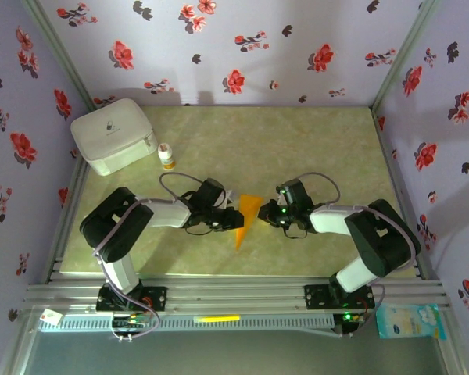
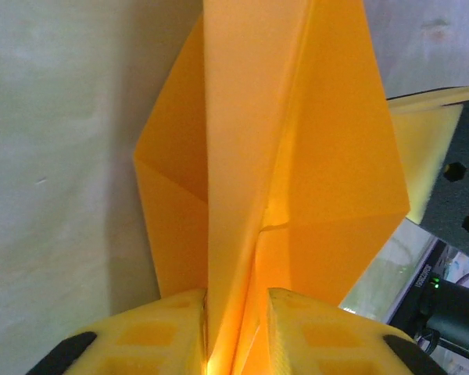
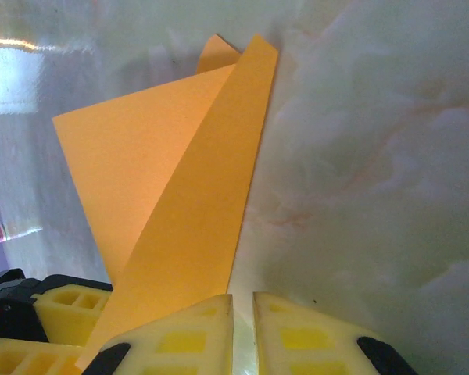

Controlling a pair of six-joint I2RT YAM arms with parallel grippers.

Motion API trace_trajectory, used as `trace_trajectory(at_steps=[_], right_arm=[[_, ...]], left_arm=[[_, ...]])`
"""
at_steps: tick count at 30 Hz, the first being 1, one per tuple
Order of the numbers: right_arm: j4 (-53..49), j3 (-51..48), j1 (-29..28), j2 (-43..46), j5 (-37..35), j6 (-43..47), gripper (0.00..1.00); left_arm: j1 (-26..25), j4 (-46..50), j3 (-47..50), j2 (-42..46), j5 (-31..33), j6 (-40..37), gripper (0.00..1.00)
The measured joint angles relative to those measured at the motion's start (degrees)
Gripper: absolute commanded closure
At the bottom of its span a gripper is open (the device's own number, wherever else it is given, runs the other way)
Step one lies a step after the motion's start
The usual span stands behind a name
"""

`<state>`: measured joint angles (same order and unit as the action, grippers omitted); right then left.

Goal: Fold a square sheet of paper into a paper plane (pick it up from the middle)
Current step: Move the paper plane to the center of the table.

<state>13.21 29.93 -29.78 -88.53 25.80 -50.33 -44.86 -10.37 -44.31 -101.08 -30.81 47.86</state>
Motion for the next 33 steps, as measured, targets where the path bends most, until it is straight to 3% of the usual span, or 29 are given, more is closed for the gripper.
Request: trace_trajectory(at_steps=[6,12,25,33], right_arm=[[0.48,0.00,-0.22,-0.20,0.13,-0.39,0.86],[-0.07,0.00,-0.22,0.76,-0.59,-0.50,0.86],[-5.07,0.00,-0.22,7.39,-5.31,0.35,0.85],[-4.57,0.00,-0.22,7.39,-4.74,0.33,0.84]], left_arm=[[-0.04,-1.95,0.00,-0.24,-1.42,0.20,0.93],[-0.28,-1.75,0.00,0.26,-0.63,0.09,0.97],[-5.44,26.32,-13.44,7.10,24.85,-4.81,0.98],[-6.71,35.43,-16.61,5.14,31.21,-5.81,0.97]])
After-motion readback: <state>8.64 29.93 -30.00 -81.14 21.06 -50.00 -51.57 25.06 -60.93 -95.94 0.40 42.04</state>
